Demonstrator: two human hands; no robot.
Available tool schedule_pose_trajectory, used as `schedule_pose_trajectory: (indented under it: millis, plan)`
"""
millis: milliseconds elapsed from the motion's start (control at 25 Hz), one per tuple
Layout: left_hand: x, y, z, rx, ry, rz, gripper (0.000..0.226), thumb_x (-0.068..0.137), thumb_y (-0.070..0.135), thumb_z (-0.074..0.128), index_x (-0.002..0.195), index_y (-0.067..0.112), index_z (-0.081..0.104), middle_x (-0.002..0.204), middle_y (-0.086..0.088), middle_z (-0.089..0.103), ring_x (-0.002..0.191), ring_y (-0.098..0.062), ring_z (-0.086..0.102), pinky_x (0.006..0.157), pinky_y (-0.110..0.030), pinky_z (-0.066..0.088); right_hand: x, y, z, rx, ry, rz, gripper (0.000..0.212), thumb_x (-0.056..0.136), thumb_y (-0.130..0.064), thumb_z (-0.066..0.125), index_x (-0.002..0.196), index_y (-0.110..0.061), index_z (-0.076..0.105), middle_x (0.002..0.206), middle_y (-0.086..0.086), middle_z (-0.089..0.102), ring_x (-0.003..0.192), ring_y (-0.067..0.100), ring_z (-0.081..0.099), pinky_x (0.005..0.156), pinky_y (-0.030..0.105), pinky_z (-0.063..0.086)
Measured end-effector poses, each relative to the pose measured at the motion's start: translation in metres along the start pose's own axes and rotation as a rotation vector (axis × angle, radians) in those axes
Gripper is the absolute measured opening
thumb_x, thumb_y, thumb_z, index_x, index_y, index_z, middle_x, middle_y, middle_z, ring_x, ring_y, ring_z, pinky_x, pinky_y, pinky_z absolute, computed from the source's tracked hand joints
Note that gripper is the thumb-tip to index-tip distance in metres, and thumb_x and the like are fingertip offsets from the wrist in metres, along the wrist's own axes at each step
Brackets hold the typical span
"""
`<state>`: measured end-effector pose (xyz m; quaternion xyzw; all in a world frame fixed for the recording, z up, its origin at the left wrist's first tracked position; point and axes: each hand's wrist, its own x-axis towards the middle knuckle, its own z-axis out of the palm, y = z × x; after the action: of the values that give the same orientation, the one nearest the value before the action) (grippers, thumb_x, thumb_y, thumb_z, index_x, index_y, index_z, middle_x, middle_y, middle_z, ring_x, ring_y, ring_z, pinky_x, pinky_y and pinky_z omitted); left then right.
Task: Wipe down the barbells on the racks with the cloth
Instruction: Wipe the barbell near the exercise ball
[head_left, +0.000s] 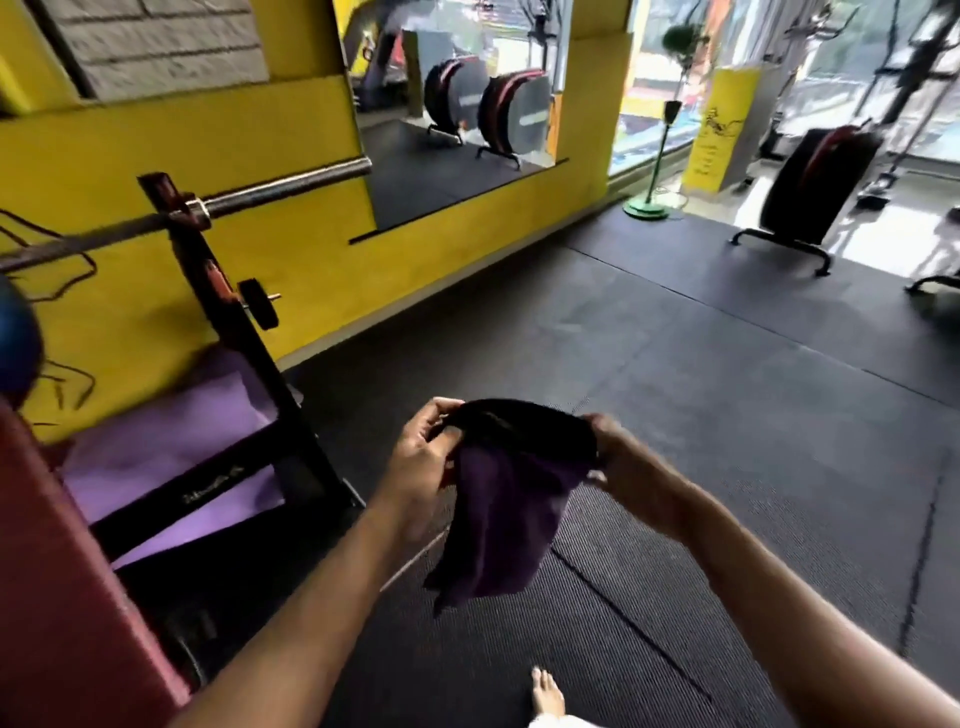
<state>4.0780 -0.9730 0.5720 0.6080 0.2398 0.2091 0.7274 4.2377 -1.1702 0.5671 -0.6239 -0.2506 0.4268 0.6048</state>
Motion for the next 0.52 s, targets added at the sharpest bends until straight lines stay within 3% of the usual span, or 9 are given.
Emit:
schedule_pose_trajectory:
  millis: [80, 160, 280, 400, 480, 520]
  plan:
    - [0.043, 0.008, -0.005, -0.075, 0.027, -0.066, 0.021, 0.102, 0.004, 0.052, 0.106, 0.022, 0.062, 0.090, -0.001, 0.066, 0.065, -0.008, 0.060, 0.052, -0.021, 0.046, 0.047, 0.018, 0.001, -0.079, -0.127, 0.037, 0.041, 0.089, -0.014, 0.072, 0.128, -0.015, 0.058, 0.113, 0.005, 0.071, 0.103, 0.019, 0.067, 0.093, 0.042, 0.054]
    - [0.084, 0.009, -0.021, -0.144, 0.137, -0.099, 0.019, 0.101, 0.005, 0.055, 0.111, 0.021, 0.060, 0.088, -0.003, 0.065, 0.063, -0.009, 0.062, 0.053, -0.022, 0.049, 0.098, 0.021, 0.007, -0.077, -0.167, 0.054, 0.048, 0.079, -0.004, 0.079, 0.125, -0.007, 0.063, 0.117, 0.018, 0.070, 0.101, 0.031, 0.066, 0.089, 0.051, 0.053]
    - [0.119, -0.001, -0.059, -0.318, 0.287, -0.138, 0.009, 0.100, 0.020, 0.061, 0.109, 0.021, 0.061, 0.098, -0.005, 0.068, 0.076, -0.012, 0.069, 0.064, -0.025, 0.056, 0.170, -0.001, 0.022, 0.148, -0.130, 0.093, 0.029, 0.084, 0.003, 0.070, 0.113, 0.000, 0.069, 0.107, 0.021, 0.072, 0.091, 0.027, 0.070, 0.079, 0.035, 0.058]
    - [0.125, -0.041, -0.093, -0.295, 0.038, -0.370, 0.053, 0.079, 0.038, 0.084, 0.123, 0.015, 0.068, 0.125, -0.014, 0.070, 0.109, -0.028, 0.070, 0.086, -0.042, 0.059, 0.234, -0.016, 0.047, 0.087, -0.127, 0.106, 0.023, 0.091, -0.001, 0.067, 0.113, -0.004, 0.067, 0.103, 0.013, 0.075, 0.092, 0.022, 0.072, 0.081, 0.032, 0.059]
    - [0.139, -0.073, -0.107, -0.238, -0.050, -0.432, 0.063, 0.071, 0.025, 0.090, 0.126, 0.007, 0.068, 0.129, -0.020, 0.067, 0.111, -0.032, 0.069, 0.088, -0.042, 0.058, 0.282, -0.023, 0.059, 0.044, -0.123, 0.098, 0.026, 0.091, -0.005, 0.069, 0.116, -0.003, 0.062, 0.101, 0.011, 0.073, 0.091, 0.019, 0.071, 0.083, 0.032, 0.058]
    - [0.157, -0.081, -0.114, -0.279, 0.001, -0.421, 0.058, 0.073, 0.017, 0.086, 0.126, 0.003, 0.067, 0.129, -0.023, 0.066, 0.109, -0.032, 0.069, 0.086, -0.040, 0.058, 0.309, -0.023, 0.060, 0.042, -0.124, 0.120, 0.031, 0.090, -0.011, 0.072, 0.118, -0.004, 0.060, 0.104, 0.012, 0.072, 0.092, 0.019, 0.070, 0.085, 0.034, 0.057]
